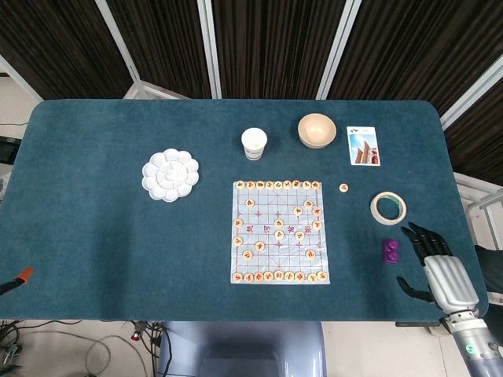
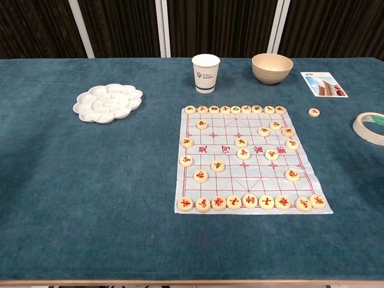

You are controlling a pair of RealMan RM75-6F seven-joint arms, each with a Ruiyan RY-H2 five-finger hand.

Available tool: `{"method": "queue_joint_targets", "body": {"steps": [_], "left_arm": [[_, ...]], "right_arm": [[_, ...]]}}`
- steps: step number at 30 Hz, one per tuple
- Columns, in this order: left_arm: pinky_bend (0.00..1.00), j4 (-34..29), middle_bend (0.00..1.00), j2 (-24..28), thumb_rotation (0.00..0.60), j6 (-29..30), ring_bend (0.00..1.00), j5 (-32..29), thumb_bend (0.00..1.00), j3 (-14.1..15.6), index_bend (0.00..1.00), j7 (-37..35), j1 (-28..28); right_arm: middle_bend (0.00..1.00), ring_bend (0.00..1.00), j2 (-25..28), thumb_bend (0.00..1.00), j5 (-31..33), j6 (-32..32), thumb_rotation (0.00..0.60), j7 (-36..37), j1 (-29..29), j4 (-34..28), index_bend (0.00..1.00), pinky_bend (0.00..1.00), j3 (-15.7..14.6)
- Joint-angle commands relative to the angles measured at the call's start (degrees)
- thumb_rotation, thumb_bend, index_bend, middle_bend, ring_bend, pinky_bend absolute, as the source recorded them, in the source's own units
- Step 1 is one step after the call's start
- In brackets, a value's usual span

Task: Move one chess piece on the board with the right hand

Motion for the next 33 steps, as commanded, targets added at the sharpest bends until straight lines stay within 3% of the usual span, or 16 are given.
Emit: {"method": "queue_joint_targets", "body": {"steps": [1,8,15,22,33], "left_arm": [[0.00,0.0,0.00,0.0,0.600,0.0,0.00,-0.1,0.00,0.0,0.05,0.0,0.0],[0.00,0.2,0.00,-0.2,0.600,-0.3,0.00,-0.1,0.00,0.0,0.05,0.3,-0.2],[0.00,0.3,0.00,-0.1,0.600,-0.4,0.00,-0.4,0.00,-0.1,0.05,0.0,-0.2],[0.00,0.5,0.00,-0.1,0.600,-0.9,0.00,-0.8,0.00,-0.2,0.05,-0.2,-0.3],[0.00,0.5,0.00,-0.1,0.600,-0.9,0.00,-0.8,0.00,-0.3,0.05,-0.4,-0.3]], "right_arm": [[0.00,0.00,2.2,0.38,7.9,-9.3,0.600,-1.3,6.9,-3.8,0.03,0.08,3.5],[0.00,0.00,-1.5,0.38,18.8,-13.8,0.600,-13.1,13.8,-6.3,0.07,0.07,7.1],[0.00,0.00,-7.9,0.38,28.3,-14.4,0.600,-22.9,20.4,-7.7,0.12,0.07,9.0],[0.00,0.00,-14.2,0.38,35.4,-12.9,0.600,-31.1,25.8,-7.2,0.17,0.07,9.3],[0.00,0.00,-24.0,0.38,41.4,-9.3,0.600,-40.4,32.5,-4.0,0.25,0.07,8.7]]}}
